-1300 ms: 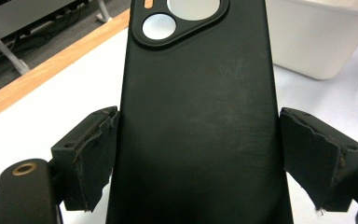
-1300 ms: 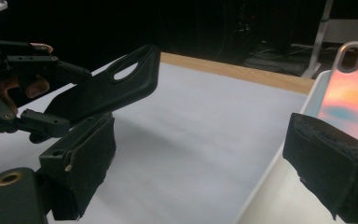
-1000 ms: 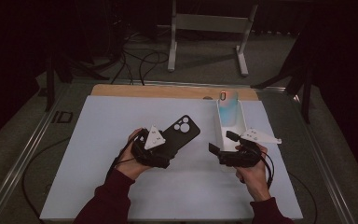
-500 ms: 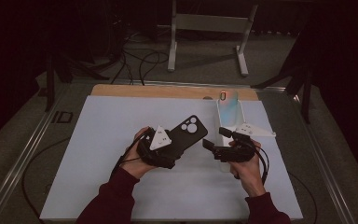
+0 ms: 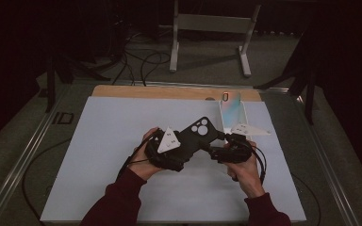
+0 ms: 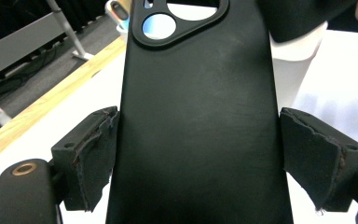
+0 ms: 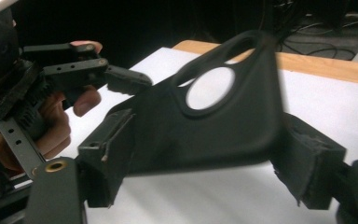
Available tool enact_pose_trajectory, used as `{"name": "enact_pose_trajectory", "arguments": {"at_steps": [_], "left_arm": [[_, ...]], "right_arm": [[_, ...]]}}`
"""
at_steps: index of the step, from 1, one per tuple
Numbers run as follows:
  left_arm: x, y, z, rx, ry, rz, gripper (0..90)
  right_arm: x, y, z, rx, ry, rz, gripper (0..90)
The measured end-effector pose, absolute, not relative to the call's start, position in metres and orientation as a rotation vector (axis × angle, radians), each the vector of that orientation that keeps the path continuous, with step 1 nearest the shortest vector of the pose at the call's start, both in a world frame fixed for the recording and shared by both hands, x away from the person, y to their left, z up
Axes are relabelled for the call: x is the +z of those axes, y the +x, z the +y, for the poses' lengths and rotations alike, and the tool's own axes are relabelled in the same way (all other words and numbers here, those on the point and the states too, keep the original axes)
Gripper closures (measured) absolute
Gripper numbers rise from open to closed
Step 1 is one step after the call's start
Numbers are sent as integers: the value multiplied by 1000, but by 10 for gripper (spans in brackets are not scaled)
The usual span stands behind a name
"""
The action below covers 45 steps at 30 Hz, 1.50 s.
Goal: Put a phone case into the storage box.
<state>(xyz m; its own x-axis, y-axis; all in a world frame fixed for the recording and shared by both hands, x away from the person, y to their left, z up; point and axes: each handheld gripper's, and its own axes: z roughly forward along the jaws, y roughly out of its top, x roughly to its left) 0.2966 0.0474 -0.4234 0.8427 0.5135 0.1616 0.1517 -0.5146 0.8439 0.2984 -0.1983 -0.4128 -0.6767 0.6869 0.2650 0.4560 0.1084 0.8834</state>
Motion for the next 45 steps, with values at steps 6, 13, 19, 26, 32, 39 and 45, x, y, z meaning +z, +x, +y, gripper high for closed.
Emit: {"name": "enact_pose_trajectory", "arguments": {"at_steps": [6, 13, 19, 26, 32, 39, 45], "left_arm": [[-423, 296, 47, 496, 2080, 482, 154], [-423, 294, 42, 483, 2077, 469, 154], [-425, 294, 40, 480, 2089, 468, 152], [-428, 293, 35, 483, 2109, 457, 148], [-428, 295, 37, 476, 2089, 484, 235], [-426, 299, 44, 421, 2075, 521, 148], [-425, 303, 49, 370, 2074, 549, 73]], "right_arm": [[-413, 301, -201, 1619, 1205, 2160, 317], [-415, 301, -195, 1640, 1205, 2191, 365], [-415, 299, -191, 1659, 1176, 2223, 545], [-413, 297, -186, 1692, 1130, 2243, 723], [-414, 294, -184, 1694, 1092, 2233, 852], [-414, 296, -191, 1674, 1089, 2204, 854], [-409, 294, -193, 1655, 1057, 2201, 853]]}}
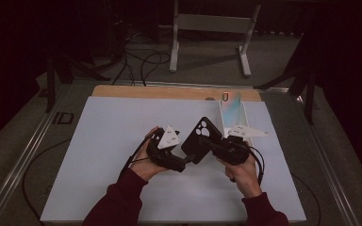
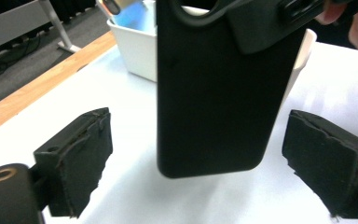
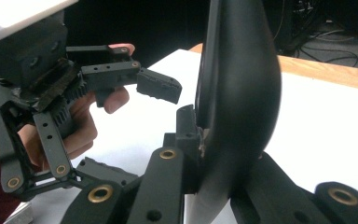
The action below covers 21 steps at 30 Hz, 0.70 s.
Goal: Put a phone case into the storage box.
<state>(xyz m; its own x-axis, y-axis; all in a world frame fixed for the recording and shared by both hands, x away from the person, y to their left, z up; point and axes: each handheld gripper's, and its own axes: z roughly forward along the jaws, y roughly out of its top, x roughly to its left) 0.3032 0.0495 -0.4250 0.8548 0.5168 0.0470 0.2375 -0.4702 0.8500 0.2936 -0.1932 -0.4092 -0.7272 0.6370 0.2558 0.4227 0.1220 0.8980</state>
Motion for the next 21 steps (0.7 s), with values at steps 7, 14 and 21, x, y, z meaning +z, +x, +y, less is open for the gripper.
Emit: {"name": "enact_pose_trajectory", "arguments": {"at_steps": [7, 14, 21], "left_arm": [[-427, 306, 54, 293, 2081, 555, 28], [-430, 306, 54, 213, 2082, 512, 29], [-432, 305, 52, 139, 2089, 462, 55]], "right_arm": [[-402, 291, -196, 1666, 1014, 2203, 853], [-394, 286, -193, 1701, 897, 2236, 852], [-389, 283, -189, 1747, 827, 2274, 852]]}}
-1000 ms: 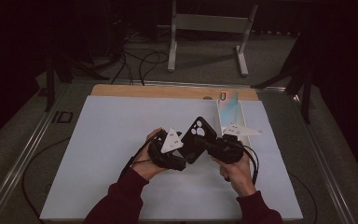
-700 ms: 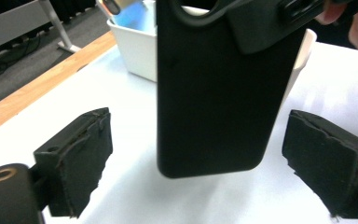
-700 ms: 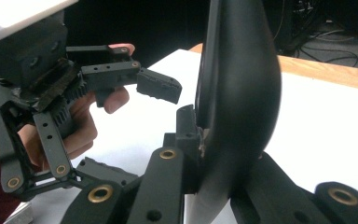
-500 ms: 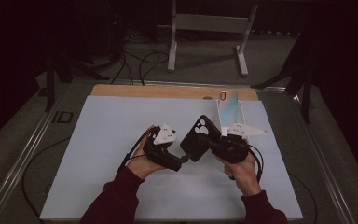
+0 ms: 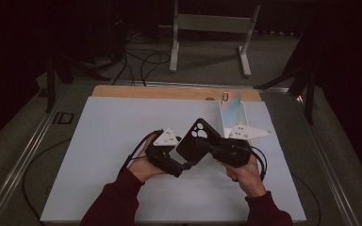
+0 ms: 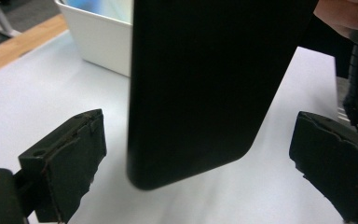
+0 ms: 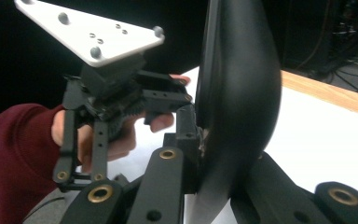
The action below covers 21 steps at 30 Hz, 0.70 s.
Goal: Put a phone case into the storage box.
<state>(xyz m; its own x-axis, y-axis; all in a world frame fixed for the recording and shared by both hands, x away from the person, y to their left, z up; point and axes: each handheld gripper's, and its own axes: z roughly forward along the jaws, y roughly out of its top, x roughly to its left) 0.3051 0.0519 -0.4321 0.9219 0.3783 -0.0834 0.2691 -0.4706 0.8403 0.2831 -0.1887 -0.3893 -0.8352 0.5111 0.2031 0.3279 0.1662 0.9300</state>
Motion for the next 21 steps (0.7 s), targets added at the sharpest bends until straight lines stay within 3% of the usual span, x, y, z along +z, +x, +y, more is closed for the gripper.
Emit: {"name": "enact_pose_trajectory", "arguments": {"at_steps": [9, 21], "left_arm": [[-433, 304, 52, 119, 2070, 436, 176], [-437, 300, 60, 132, 2077, 387, 492]], "right_arm": [[-389, 282, -184, 1774, 770, 2313, 853], [-391, 284, -191, 1753, 759, 2322, 852]]}}
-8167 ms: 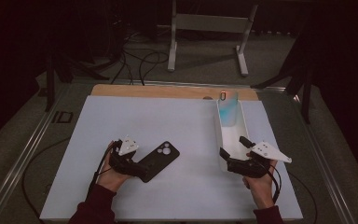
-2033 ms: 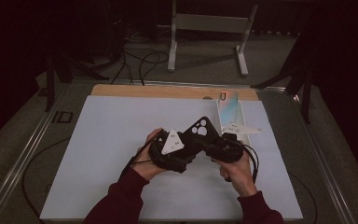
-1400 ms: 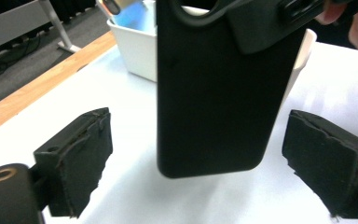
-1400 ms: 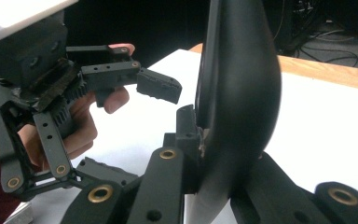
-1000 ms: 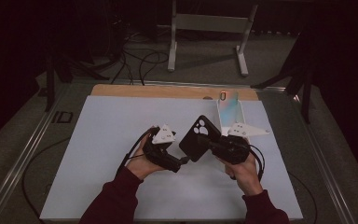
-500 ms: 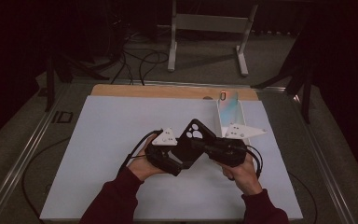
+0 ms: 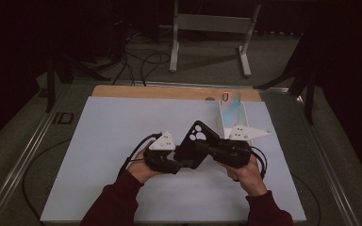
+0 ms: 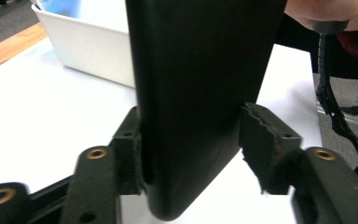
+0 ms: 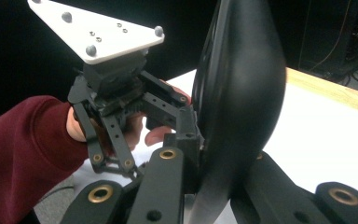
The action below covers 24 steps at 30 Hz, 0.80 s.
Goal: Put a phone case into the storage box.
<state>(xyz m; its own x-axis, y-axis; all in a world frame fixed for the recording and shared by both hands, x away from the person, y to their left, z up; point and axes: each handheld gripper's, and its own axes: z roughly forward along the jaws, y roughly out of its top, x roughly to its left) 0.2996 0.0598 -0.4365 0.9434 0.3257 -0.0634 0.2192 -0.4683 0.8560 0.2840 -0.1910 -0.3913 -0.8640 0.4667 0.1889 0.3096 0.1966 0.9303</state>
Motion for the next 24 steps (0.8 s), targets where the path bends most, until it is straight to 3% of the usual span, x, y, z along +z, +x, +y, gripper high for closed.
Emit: {"name": "enact_pose_trajectory", "arguments": {"at_steps": [13, 22, 24], "left_arm": [[-441, 296, 56, 166, 2116, 374, 781], [-443, 294, 54, 183, 2123, 361, 798], [-442, 294, 54, 192, 2117, 363, 800]], "right_arm": [[-390, 287, -191, 1684, 751, 2331, 593], [-391, 288, -189, 1673, 786, 2328, 443], [-390, 288, -189, 1648, 804, 2318, 353]]}}
